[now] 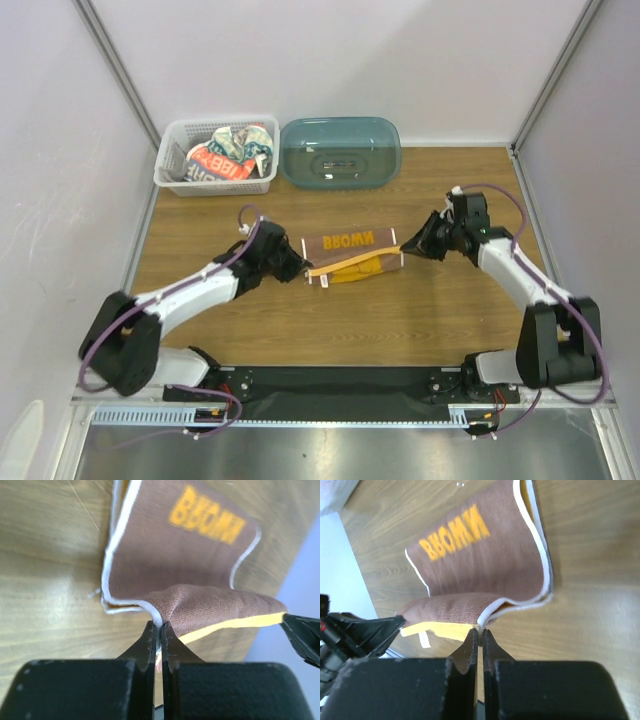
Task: Fold and stack the towels
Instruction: Fold the towel
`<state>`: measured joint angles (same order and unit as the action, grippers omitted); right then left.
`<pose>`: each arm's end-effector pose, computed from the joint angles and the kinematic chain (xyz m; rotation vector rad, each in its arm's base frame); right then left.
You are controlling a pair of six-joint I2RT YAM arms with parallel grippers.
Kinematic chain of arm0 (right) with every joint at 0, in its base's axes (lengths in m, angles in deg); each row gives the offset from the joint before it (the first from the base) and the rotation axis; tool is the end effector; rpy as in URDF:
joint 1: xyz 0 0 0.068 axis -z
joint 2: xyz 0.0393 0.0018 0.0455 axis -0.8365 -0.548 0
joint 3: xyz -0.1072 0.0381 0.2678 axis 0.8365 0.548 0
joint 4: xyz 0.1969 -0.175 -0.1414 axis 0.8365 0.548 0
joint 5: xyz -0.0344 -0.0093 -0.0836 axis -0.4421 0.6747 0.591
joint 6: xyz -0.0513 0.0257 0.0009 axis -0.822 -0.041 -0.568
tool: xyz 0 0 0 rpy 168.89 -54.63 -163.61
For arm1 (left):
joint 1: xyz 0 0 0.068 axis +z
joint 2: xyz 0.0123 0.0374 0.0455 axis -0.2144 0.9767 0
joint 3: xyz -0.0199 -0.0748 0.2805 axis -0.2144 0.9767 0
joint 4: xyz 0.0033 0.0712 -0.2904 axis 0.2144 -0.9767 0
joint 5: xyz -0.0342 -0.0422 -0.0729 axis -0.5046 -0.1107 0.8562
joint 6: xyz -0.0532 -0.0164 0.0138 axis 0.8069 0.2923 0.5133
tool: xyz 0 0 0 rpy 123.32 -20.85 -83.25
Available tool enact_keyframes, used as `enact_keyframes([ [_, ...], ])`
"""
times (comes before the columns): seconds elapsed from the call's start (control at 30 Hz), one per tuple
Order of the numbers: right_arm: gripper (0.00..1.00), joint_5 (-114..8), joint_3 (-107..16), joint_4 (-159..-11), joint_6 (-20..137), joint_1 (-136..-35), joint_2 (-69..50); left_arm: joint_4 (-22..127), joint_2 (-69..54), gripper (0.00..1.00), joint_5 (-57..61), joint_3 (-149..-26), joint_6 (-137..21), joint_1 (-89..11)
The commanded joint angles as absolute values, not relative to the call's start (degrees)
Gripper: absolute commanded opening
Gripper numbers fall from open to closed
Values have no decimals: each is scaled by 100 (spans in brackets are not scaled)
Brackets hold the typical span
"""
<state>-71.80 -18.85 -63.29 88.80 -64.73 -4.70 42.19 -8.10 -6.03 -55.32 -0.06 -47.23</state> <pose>0.3000 0.0603 0.2299 0.4102 2.4765 0.9043 0.2434 -0.1699 0.1942 -0.7403 2.3998 -0.8615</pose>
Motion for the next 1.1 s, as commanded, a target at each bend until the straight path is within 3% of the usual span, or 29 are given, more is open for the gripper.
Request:
enact_keyframes([
  [0.0,0,-7441,-2555,-6354,8722,-6442,-1207,3596,-204,0,178,-6168,-110,-4420],
  [0.2,0,-7653,-3584,-5985,8731,-6441,-2289,2859,578,0,452,-7090,-57,-4174],
  [0.57,0,-7749,-4701,-5265,8608,-6336,-3591,2769,1432,0,795,-7487,330,-3813],
  [1.07,0,-7732,-5467,-4956,8529,-6151,-4040,2418,1818,0,778,-8446,66,-3383],
])
